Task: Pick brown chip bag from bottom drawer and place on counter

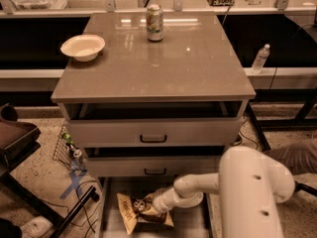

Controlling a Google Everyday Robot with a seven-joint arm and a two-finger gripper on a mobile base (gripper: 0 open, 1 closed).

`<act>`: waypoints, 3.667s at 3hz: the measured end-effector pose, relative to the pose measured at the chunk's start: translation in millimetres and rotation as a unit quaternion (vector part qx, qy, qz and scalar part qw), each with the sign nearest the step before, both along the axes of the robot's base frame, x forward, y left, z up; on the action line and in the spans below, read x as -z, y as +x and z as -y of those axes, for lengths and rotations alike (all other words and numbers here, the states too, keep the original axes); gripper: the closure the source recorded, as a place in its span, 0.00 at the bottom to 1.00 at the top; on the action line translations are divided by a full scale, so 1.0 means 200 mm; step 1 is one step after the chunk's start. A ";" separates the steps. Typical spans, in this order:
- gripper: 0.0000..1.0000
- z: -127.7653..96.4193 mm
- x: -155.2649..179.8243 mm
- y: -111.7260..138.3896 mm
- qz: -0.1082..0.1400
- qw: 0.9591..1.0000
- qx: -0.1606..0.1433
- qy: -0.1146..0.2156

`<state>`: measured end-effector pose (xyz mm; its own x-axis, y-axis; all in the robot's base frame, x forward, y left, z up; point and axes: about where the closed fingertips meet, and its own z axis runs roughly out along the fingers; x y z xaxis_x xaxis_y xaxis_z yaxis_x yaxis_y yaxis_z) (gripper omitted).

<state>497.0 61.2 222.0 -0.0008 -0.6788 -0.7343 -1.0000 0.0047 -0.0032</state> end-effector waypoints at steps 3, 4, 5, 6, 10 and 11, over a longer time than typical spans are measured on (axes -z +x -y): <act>1.00 0.29 -0.97 -0.28 0.023 0.998 0.001 0.056; 1.00 0.40 -1.14 -0.43 0.023 0.998 0.022 0.062; 1.00 0.40 -1.14 -0.43 0.022 0.998 0.022 0.063; 1.00 0.40 -1.23 -0.41 0.002 0.996 0.019 0.088; 1.00 0.51 -3.05 -0.15 0.079 0.984 0.150 0.052; 1.00 0.51 -3.04 -0.15 0.079 0.984 0.149 0.052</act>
Offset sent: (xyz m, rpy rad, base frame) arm -0.0610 -0.0640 0.2087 0.1001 -0.0154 -0.0160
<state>466.4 -41.2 830.7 -0.0681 -0.5871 -0.8067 -0.9413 0.3058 -0.1430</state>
